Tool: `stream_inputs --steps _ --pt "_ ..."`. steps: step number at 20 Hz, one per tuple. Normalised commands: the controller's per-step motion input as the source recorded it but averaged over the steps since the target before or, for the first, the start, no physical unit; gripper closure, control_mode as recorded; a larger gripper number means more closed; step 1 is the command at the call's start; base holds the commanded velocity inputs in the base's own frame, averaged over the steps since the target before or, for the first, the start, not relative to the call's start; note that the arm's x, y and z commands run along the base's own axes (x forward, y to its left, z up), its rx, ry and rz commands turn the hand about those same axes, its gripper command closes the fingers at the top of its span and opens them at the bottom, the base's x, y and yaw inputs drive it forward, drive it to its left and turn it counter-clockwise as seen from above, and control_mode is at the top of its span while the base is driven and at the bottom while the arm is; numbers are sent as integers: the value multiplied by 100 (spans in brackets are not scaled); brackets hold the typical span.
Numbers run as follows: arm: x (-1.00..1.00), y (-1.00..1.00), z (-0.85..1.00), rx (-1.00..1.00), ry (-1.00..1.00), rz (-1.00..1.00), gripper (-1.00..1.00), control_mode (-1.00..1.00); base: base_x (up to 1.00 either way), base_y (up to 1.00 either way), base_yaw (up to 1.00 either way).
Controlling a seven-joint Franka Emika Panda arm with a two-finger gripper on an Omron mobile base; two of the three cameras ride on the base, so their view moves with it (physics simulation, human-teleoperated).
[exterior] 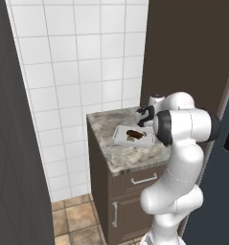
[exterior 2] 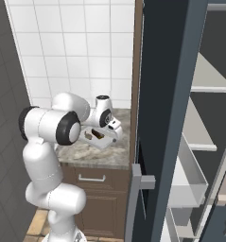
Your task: Take the sweet potato and garlic out of the freezer and place them in the tupperware container on the counter. Then put the tupperware containing the vegetables back in the freezer.
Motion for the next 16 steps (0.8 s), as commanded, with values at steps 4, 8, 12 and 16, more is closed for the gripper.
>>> stream_inputs --steps 4,8,12,16 --pt "12 -17 -18 2 0 0 -100 -100 0 0 0" --pt "23 -4 -28 1 0 0 -100 -100 0 0 0" --pt "25 0 -26 2 0 0 -100 -100 0 0 0" --pt "17 -2 -17 1 0 0 -100 -100 0 0 0"
